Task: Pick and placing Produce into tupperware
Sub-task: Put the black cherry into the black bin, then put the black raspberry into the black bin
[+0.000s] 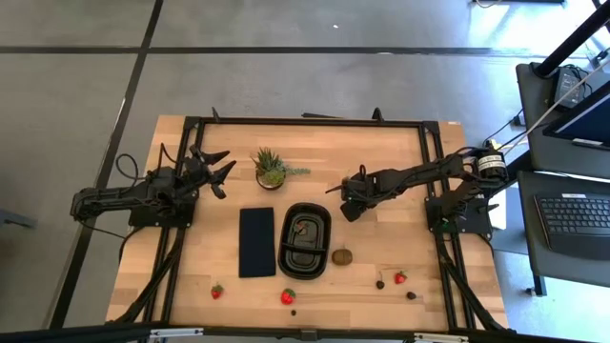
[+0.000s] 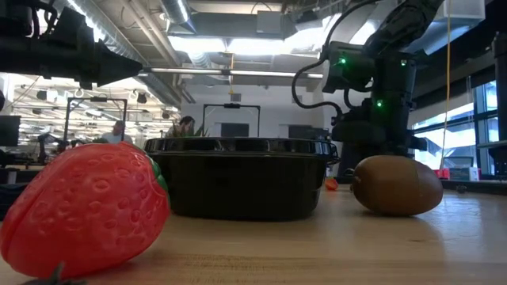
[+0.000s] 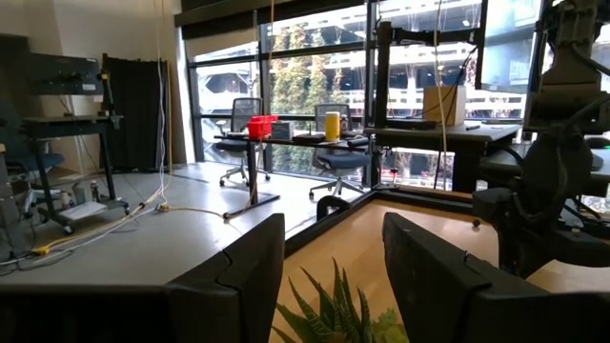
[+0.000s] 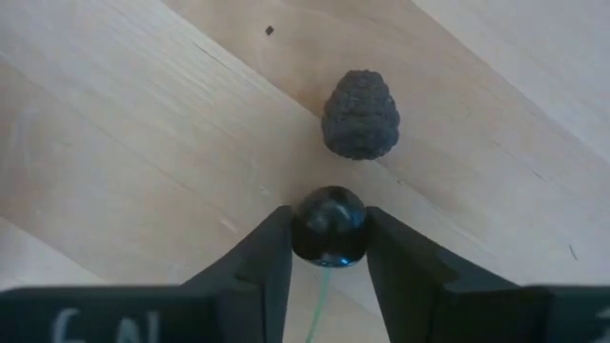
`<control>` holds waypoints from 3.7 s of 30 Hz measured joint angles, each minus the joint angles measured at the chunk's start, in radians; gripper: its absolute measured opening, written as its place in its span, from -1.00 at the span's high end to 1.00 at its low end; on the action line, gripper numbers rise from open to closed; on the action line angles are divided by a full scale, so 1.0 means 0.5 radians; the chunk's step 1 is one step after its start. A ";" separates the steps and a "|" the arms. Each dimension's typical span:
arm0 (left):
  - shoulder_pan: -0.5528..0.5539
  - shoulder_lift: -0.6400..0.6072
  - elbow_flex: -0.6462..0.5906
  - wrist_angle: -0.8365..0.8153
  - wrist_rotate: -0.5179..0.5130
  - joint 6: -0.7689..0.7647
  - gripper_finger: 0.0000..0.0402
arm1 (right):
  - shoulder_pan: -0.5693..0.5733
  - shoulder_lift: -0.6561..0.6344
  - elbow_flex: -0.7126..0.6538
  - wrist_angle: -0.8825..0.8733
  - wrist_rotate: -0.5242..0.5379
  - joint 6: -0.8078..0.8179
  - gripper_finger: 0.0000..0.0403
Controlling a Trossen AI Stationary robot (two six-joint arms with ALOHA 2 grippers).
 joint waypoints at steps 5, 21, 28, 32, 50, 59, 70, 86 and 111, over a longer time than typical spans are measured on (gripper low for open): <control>0.001 -0.001 0.000 -0.001 0.000 0.001 0.15 | -0.001 -0.010 0.098 -0.093 -0.041 -0.061 0.38; 0.000 0.000 0.000 0.000 -0.001 0.051 0.15 | 0.264 -0.028 0.633 0.389 -0.194 -0.557 0.38; 0.000 -0.001 0.000 0.000 -0.001 0.052 0.15 | 0.344 0.167 0.622 0.608 -0.196 -0.589 0.38; 0.000 0.000 0.000 0.000 -0.001 0.053 0.15 | 0.344 0.311 0.621 0.655 -0.225 -0.589 0.38; 0.001 0.000 0.000 0.001 -0.001 0.054 0.15 | 0.337 0.378 0.621 0.696 -0.282 -0.688 0.12; 0.000 -0.001 0.000 0.002 -0.001 0.054 0.15 | 0.287 0.262 0.665 0.515 -0.283 -0.583 -0.21; 0.001 -0.001 0.000 0.002 -0.001 0.053 0.15 | 0.181 -0.058 0.690 -0.469 0.121 -0.408 -0.23; 0.001 -0.001 0.000 0.002 -0.001 0.050 0.15 | -0.213 -0.064 0.261 -0.200 0.041 -0.475 -0.23; 0.001 -0.001 0.000 0.002 -0.001 0.053 0.15 | -0.279 -0.070 -0.064 0.238 -0.084 -0.475 0.13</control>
